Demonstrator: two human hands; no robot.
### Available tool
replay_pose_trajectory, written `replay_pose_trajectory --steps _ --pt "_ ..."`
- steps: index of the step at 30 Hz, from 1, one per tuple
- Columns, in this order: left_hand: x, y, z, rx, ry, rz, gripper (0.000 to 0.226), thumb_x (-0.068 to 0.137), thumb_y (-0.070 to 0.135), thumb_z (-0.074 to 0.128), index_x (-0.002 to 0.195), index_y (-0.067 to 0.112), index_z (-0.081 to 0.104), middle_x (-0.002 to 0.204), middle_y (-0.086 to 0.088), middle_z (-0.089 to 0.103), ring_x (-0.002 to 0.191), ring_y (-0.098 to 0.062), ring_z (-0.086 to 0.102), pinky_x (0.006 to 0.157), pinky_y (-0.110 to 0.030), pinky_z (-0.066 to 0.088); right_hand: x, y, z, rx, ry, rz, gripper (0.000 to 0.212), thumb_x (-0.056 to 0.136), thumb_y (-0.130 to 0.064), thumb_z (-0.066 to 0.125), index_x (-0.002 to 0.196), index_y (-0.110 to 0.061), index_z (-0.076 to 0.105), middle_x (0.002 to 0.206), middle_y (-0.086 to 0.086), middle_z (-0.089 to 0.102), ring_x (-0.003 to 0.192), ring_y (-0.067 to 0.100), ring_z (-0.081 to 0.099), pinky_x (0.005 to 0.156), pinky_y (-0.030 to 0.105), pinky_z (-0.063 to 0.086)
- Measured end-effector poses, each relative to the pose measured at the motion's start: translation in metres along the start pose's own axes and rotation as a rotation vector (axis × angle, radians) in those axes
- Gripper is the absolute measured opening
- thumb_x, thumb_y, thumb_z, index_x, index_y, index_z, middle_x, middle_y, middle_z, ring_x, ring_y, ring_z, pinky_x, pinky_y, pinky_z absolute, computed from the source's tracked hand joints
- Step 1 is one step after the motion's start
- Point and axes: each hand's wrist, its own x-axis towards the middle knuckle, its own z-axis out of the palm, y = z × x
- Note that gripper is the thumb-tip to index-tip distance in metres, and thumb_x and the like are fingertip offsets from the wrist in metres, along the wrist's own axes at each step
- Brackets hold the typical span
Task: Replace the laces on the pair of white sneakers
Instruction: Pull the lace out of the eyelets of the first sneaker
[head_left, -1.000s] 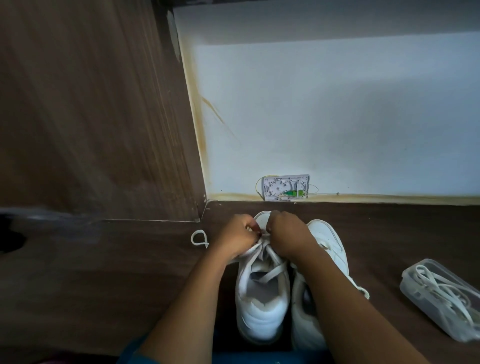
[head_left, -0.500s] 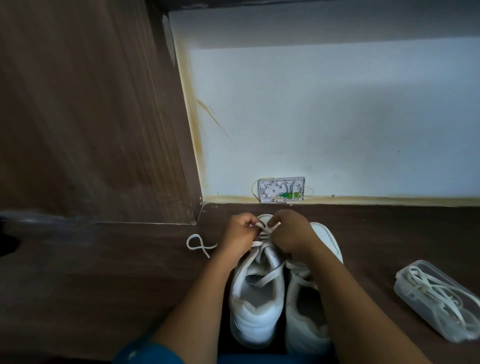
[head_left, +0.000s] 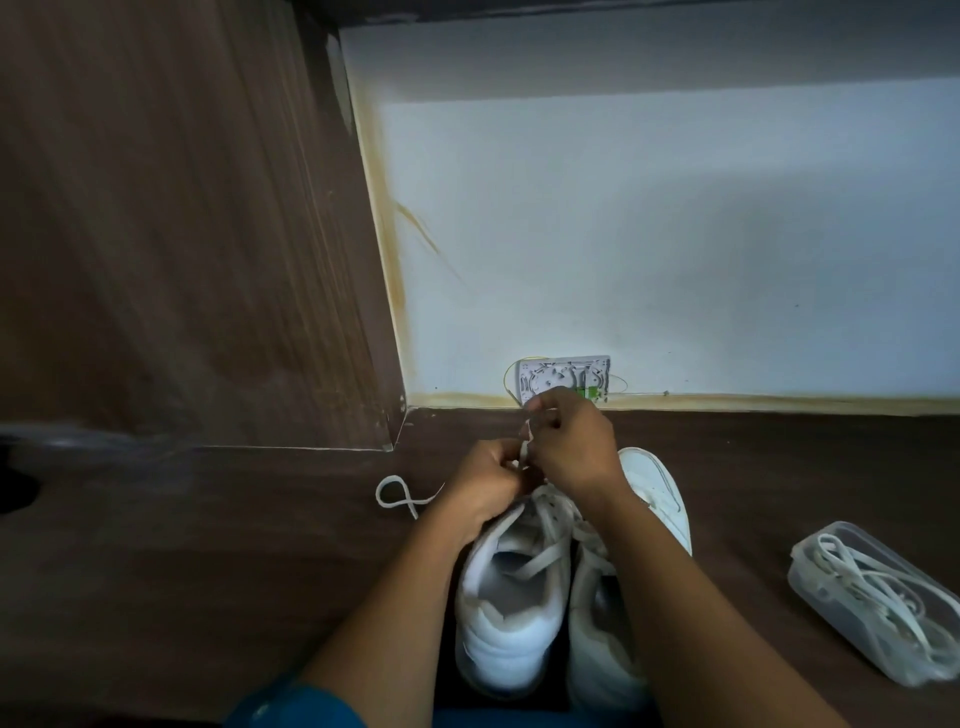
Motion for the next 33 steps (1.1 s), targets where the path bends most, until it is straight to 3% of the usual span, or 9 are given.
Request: replay_pose_trajectory --steps 5,9,11,14,17,22,25,29,33 --pt "0.002 0.003 0.003 0.018 0.022 0.009 0.027 0.078 -0.019 0.051 0.081 0.005 0.063 0.074 -0.012 0.060 0.069 -0.019 0.055 0.062 -0.023 0.046 0.000 -0.001 -0.006 0.025 -0.101 -0.084 0.030 0.083 0.008 0.046 0.084 -0.019 0.057 0.075 0.008 0.066 0.053 0.006 0.058 0.053 0.016 0.047" --pt "0.001 0.013 0.006 -0.203 0.145 -0.057 0.026 0.086 -0.008 0.057 0.072 0.014 0.063 0.061 -0.003 0.062 0.053 -0.012 0.054 0.047 -0.020 0.044 0.003 -0.005 -0.019 -0.303 0.006 -0.153 0.028 0.077 -0.010 0.051 0.102 -0.008 0.065 0.094 0.013 0.064 0.090 0.022 0.059 0.063 0.017 0.035" --pt "0.001 0.019 0.001 -0.307 0.204 -0.116 0.019 0.086 0.006 0.064 0.074 0.020 0.064 0.057 0.004 0.062 0.046 -0.007 0.051 0.045 -0.020 0.037 0.004 -0.004 -0.029 -0.509 -0.141 -0.114 0.026 0.078 -0.012 0.054 0.097 -0.003 0.069 0.097 0.015 0.065 0.098 0.027 0.060 0.068 0.021 0.037" --pt "0.001 0.022 -0.004 -0.337 0.186 -0.138 0.016 0.088 0.013 0.063 0.075 0.023 0.063 0.048 0.014 0.060 0.036 0.001 0.048 0.043 -0.015 0.032 -0.001 0.004 -0.026 -0.659 -0.321 -0.091 0.013 0.084 -0.017 0.064 0.075 -0.009 0.070 0.075 0.005 0.062 0.081 0.019 0.059 0.060 0.022 0.036" --pt "0.000 0.022 -0.005 -0.323 0.137 -0.149 0.016 0.087 0.011 0.061 0.076 0.023 0.064 0.061 0.008 0.062 0.051 -0.006 0.051 0.050 -0.020 0.031 0.003 0.005 -0.022 -0.575 -0.152 -0.170 0.041 0.082 -0.010 0.065 0.048 -0.017 0.043 0.053 -0.001 0.043 0.060 0.016 0.044 0.047 0.017 0.025" --pt "0.000 0.022 -0.019 -0.363 -0.023 -0.235 0.015 0.080 0.005 0.053 0.084 0.018 0.060 0.068 0.001 0.053 0.058 -0.010 0.044 0.052 -0.024 0.031 0.004 0.001 -0.017 -0.344 -0.038 -0.265 0.052 0.077 -0.004 0.071 0.044 -0.016 0.032 0.050 0.006 0.037 0.050 0.015 0.030 0.046 0.021 0.024" --pt "-0.001 0.019 -0.018 -0.232 -0.030 -0.153 0.021 0.072 -0.007 0.054 0.084 0.009 0.060 0.065 -0.002 0.052 0.054 -0.012 0.045 0.048 -0.023 0.033 0.007 0.003 -0.018 -0.329 0.030 -0.242 0.037 0.077 -0.006 0.068 0.048 -0.006 0.045 0.053 0.015 0.051 0.054 0.025 0.047 0.052 0.031 0.034" --pt "-0.002 0.017 -0.003 0.046 0.097 0.081 0.023 0.078 -0.005 0.067 0.070 0.016 0.066 0.067 -0.001 0.063 0.062 -0.007 0.057 0.058 -0.016 0.046 0.006 0.000 -0.019 -0.231 0.004 -0.246 0.028 0.077 -0.008 0.069 0.055 0.001 0.055 0.056 0.019 0.053 0.055 0.015 0.040 0.052 0.029 0.028" --pt "0.002 0.021 0.001 -0.131 0.208 0.162 0.026 0.079 -0.007 0.066 0.068 0.017 0.064 0.053 0.012 0.063 0.053 0.006 0.057 0.060 -0.012 0.047 0.004 0.000 -0.031 -0.089 -0.065 -0.167 0.010 0.075 -0.001 0.069 0.074 -0.011 0.071 0.062 -0.003 0.061 0.061 0.008 0.054 0.059 0.022 0.041"
